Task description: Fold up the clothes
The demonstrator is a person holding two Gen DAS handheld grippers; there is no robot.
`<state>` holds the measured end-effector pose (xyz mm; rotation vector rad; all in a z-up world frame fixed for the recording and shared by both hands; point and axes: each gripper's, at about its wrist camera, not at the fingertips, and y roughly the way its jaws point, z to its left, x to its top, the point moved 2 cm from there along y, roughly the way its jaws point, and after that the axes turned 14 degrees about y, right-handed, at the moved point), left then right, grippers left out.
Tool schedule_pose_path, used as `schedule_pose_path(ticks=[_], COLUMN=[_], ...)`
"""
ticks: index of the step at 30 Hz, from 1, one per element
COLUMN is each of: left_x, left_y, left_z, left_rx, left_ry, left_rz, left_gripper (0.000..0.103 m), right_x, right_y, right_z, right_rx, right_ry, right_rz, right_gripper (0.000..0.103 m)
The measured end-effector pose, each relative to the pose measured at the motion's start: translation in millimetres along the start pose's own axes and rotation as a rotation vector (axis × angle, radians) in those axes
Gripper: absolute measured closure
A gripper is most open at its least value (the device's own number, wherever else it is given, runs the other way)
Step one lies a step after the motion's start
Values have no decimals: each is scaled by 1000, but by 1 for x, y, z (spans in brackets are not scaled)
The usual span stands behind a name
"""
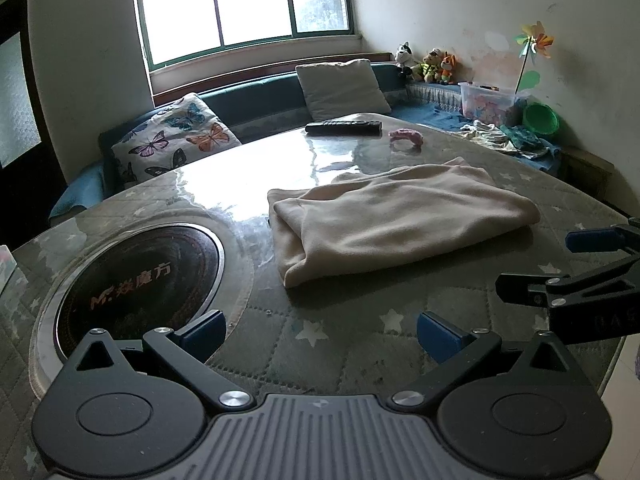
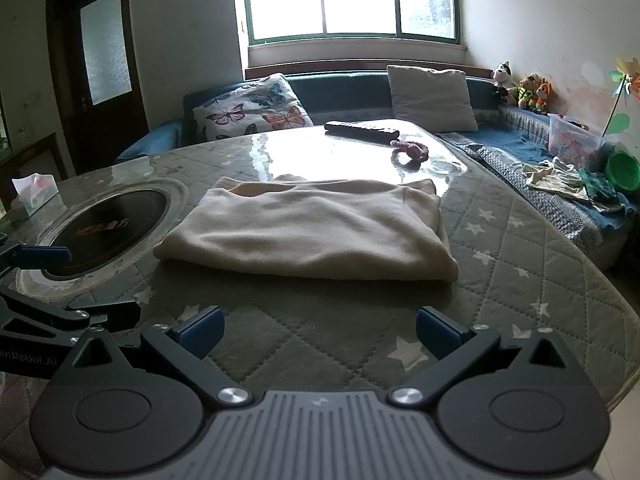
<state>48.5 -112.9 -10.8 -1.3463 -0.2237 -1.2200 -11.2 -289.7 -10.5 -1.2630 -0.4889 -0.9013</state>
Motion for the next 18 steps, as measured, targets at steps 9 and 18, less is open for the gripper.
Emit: schedule_pose_path(ticks=[9,18], left_x=[1,1], left_y=[3,6], left_z=[1,2], left_rx=[-6,-10], left_ry=[-5,-4], left_rz=[3,10], left_gripper=[0,0], right_x=[1,2], right_y=[3,6], right_z=[-1,1], right_rx=[1,1], right_ry=[-3,-12], right_rz=[8,10], right_gripper=[0,0])
